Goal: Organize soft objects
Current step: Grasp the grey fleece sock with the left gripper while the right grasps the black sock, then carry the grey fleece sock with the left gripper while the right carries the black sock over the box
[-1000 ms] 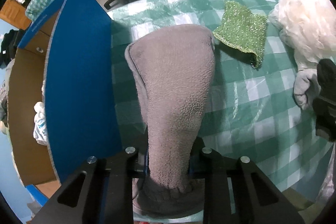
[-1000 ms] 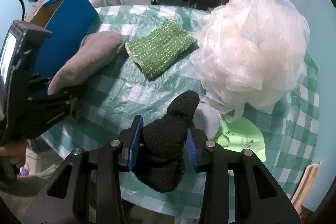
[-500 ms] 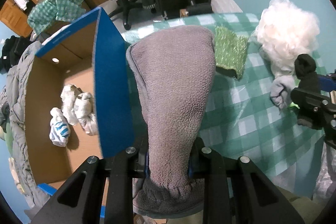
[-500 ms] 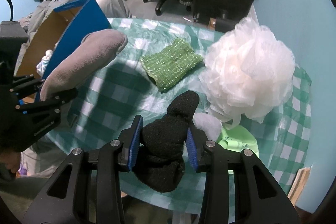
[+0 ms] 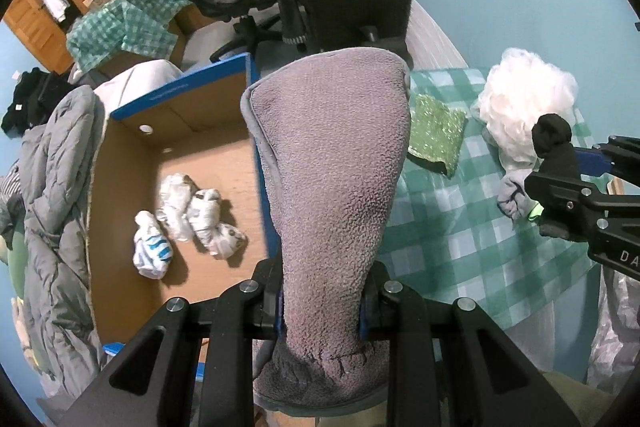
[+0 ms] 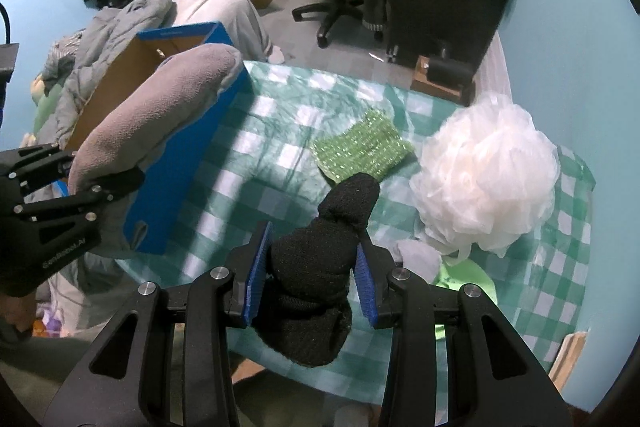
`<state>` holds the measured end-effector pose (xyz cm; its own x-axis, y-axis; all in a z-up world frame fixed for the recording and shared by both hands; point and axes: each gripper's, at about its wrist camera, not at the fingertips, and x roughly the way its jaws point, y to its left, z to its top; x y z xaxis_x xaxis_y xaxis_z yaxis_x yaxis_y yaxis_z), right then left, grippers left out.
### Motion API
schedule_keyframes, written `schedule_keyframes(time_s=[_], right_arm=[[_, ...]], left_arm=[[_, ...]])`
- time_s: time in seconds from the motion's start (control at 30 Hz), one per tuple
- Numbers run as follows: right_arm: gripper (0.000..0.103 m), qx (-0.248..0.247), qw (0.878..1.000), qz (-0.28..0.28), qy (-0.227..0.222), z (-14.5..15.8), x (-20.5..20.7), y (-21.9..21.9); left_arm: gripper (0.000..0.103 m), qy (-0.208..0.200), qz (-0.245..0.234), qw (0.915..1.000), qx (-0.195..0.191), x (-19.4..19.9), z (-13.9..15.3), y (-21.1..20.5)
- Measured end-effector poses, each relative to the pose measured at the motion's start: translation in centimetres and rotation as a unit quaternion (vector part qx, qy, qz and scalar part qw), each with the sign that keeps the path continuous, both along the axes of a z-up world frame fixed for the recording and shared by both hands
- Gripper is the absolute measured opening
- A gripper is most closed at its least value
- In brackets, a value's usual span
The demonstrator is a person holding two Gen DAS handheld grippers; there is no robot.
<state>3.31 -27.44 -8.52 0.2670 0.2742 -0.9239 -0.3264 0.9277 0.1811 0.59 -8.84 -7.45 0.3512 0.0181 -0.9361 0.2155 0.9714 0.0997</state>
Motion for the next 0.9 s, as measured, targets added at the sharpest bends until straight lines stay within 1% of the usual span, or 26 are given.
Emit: schedule_keyframes(time_s=[0.23,0.4,0.7,0.9], right_arm=[[0.038,-0.009,1.0,0.026,-0.013,1.7,0.3,2.1],[0.038,-0.008,0.999,0.039,-0.019,2.5,0.8,4.3],[0.038,0.0,0.997,0.072,-0.026,3.2,1.9,8.6],[0.038,0.005,0.995,0.096,-0.03,3.4,2.7,11.6]], left_arm=[[0.025,-0.012,0.024,0.9996,-0.002,-0.3,1.5,2.9],[0.025,-0.016,0.046,0.9988,-0.002,-0.5,2.0,5.5],[0.025,-0.019,0.094,0.9954,-0.009,-0.4,1.9,10.1],[0.025,-0.022,0.115,0.9931,-0.007,-0.3,1.8,12.4]])
